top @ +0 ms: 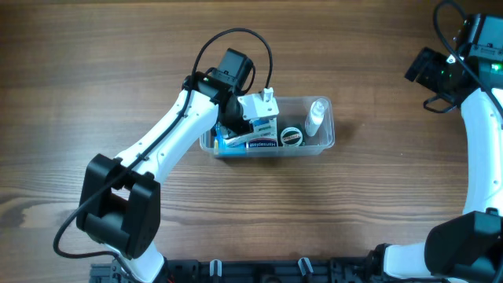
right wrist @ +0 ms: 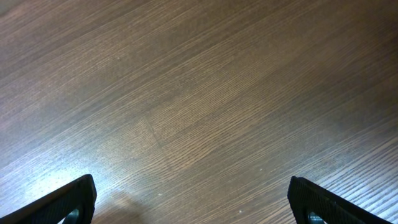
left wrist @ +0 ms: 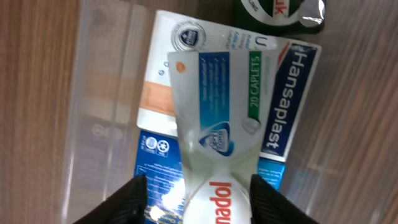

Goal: Pack container
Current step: 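Lower the Panadol box onto the boxes in the container and release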

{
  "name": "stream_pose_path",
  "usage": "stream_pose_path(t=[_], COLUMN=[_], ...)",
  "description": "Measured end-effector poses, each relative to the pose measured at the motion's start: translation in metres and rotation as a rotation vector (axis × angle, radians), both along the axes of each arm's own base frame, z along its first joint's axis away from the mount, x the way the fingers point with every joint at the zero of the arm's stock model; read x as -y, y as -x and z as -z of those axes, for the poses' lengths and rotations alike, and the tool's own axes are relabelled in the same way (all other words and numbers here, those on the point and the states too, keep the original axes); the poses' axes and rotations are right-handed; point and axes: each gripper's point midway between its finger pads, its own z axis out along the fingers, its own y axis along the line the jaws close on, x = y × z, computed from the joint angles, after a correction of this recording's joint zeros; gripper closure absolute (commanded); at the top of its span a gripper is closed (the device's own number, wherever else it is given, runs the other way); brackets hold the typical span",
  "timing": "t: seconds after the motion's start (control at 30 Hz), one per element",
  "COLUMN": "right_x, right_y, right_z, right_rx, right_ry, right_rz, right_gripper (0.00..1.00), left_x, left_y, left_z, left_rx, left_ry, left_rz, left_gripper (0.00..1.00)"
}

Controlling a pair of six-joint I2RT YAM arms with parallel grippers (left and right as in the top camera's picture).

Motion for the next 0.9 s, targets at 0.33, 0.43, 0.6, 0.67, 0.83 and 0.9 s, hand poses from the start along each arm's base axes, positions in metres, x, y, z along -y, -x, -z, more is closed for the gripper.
stream_pose_path(t=[0.33, 0.43, 0.6, 0.67, 0.83, 0.9], right_x=[0.0, 0.0, 0.0, 0.0, 0.0, 0.0], right_y=[0.0, 0.0, 0.0, 0.0, 0.0, 0.0], right_z=[0.0, 0.0, 0.0, 0.0, 0.0, 0.0], right_rx=[0.0, 0.0, 0.0, 0.0, 0.0, 0.0], right_ry=[0.0, 0.0, 0.0, 0.0, 0.0, 0.0], right_rz=[0.0, 0.0, 0.0, 0.0, 0.0, 0.0], right_gripper=[0.0, 0.0, 0.0, 0.0, 0.0, 0.0], left_x=[0.011, 0.018, 0.014, 0.015, 0.018, 0.019], left_y=[0.003, 0.01, 0.023, 0.024, 0.022, 0.021], left_z=[-0.002, -0.004, 0.015, 0.026, 0.03, 0.028], left_rx=[-0.032, -0.075, -0.125, -0.12, -0.107, -0.106], left_ry=[0.069, 0.115, 0.112, 0.127, 0.147, 0.154], left_rz=[-0.03, -0.037, -0.062, -0.063, -0.061, -0.078], left_gripper=[0.96, 0.96, 0.96, 0.96, 0.94, 0.89])
